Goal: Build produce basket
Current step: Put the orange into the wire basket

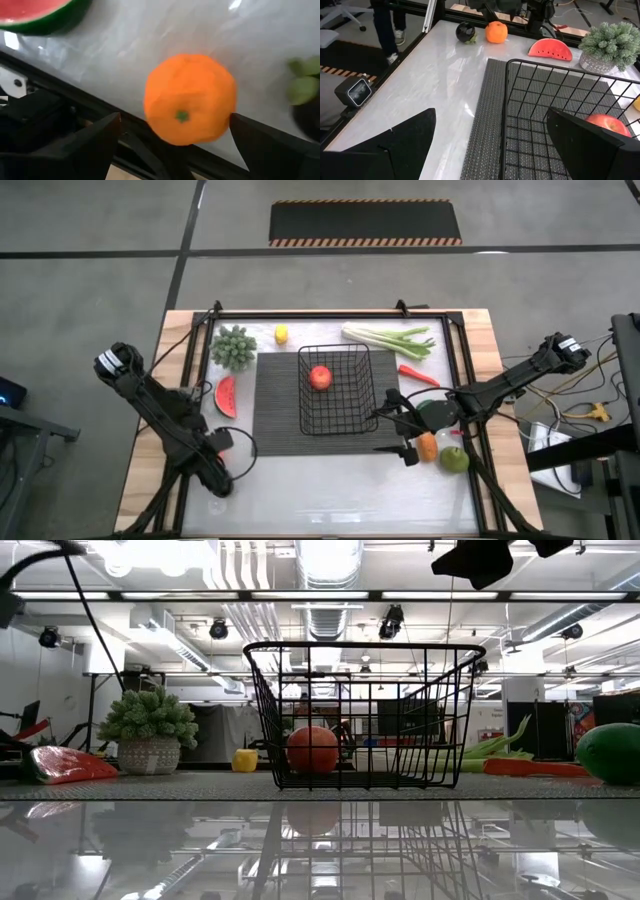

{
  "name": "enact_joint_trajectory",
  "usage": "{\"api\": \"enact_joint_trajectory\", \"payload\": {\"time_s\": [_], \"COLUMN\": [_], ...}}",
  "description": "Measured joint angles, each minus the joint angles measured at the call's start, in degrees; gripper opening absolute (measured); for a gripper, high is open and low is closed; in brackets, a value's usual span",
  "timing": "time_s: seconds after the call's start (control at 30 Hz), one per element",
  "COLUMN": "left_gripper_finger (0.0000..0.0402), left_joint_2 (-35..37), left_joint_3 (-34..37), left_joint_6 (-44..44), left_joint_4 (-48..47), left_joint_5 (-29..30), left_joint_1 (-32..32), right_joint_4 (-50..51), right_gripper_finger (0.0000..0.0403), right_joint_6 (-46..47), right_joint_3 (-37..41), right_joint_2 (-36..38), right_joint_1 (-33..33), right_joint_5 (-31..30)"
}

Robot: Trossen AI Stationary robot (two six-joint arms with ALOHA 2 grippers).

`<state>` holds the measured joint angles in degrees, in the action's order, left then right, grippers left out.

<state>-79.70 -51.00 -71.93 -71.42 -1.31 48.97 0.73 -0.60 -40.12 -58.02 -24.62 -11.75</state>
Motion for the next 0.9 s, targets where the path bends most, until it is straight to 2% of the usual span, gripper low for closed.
{"api": "enact_joint_trajectory", "payload": {"time_s": [0.3, 0.63, 0.77, 0.9], "left_gripper_finger": [0.0348, 0.0241, 0.0227, 0.0224], "left_joint_2": [0.02, 0.02, 0.02, 0.02], "left_joint_3": [3.78, 4.06, 2.96, -1.51], "left_joint_6": [-1.32, -1.68, -2.59, -2.86], "left_joint_4": [4.53, 5.01, 4.89, 1.82], "left_joint_5": [0.02, -0.29, -0.67, -0.71], "left_joint_1": [-0.02, -0.02, -0.02, -0.84], "right_joint_4": [0.01, -0.13, -0.13, -0.09], "right_gripper_finger": [0.0364, 0.0364, 0.0364, 0.0364], "right_joint_6": [0.15, 0.17, 0.92, 1.14], "right_joint_3": [0.0, 0.0, 0.0, 0.0], "right_joint_2": [0.0, 0.0, 0.0, 0.12], "right_joint_1": [0.0, 0.0, 0.0, 0.0], "right_joint_5": [0.0, -0.02, -0.02, -0.02]}}
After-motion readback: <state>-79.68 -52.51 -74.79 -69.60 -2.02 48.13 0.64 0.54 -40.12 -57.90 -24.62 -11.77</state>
